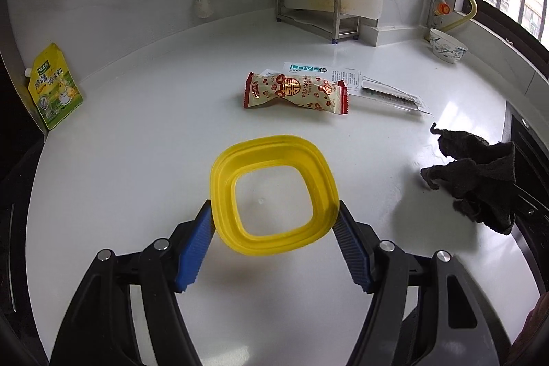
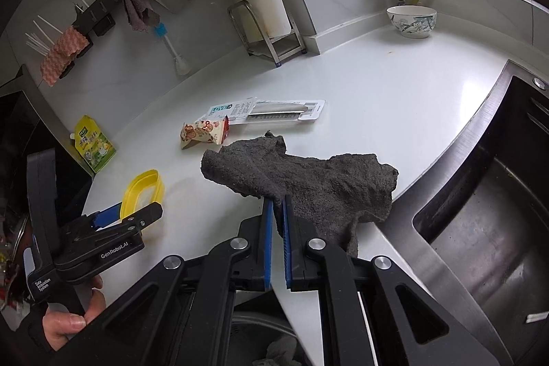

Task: Collect trash
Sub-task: 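Carry the yellow lid and grey cloth over the trash bin with both tools, then open both tools to drop the lid and cloth into the bin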

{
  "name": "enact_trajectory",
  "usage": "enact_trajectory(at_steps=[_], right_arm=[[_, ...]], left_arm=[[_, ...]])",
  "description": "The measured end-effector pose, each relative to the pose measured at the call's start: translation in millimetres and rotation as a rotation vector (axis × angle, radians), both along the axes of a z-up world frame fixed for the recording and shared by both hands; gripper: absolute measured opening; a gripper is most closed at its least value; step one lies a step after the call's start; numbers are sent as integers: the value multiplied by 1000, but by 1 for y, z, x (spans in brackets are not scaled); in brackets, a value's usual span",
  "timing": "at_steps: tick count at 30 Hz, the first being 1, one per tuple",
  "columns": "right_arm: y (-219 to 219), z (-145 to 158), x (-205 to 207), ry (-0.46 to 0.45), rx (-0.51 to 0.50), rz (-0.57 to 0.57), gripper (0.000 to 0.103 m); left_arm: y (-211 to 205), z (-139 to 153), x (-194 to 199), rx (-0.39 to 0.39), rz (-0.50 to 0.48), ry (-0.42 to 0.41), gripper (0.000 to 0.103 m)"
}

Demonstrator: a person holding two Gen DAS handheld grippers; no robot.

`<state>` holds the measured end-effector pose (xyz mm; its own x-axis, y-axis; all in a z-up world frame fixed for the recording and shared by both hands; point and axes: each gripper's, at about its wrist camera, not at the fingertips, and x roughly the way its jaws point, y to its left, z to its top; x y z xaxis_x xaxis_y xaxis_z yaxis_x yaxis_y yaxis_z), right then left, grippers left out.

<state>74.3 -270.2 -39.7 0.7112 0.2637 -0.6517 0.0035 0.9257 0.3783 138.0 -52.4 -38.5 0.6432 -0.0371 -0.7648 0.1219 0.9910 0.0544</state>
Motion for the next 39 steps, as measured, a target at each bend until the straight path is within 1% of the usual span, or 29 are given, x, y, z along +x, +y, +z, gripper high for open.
enact_trajectory(at_steps=[9, 16, 22, 27, 35, 39], right_arm=[[26, 12, -67, -9, -9, -13, 5], [40, 15, -116, -11, -19, -26, 5], [47, 4, -154, -1, -5, -39, 5], [47, -11, -174, 13, 13, -50, 5], [52, -31, -192, 58, 26, -44, 5], [51, -45, -194, 91, 44, -48, 5]], left_arm=[[0, 21, -67, -5, -66, -60, 67], [1, 25, -112, -9, -120, -81, 67], [3, 14, -143, -25, -158, -55, 67], [2, 0, -162, -25, -181, -29, 67], [-4, -23, -183, -12, -230, 21, 67], [-5, -29, -184, -16, -241, 33, 67]])
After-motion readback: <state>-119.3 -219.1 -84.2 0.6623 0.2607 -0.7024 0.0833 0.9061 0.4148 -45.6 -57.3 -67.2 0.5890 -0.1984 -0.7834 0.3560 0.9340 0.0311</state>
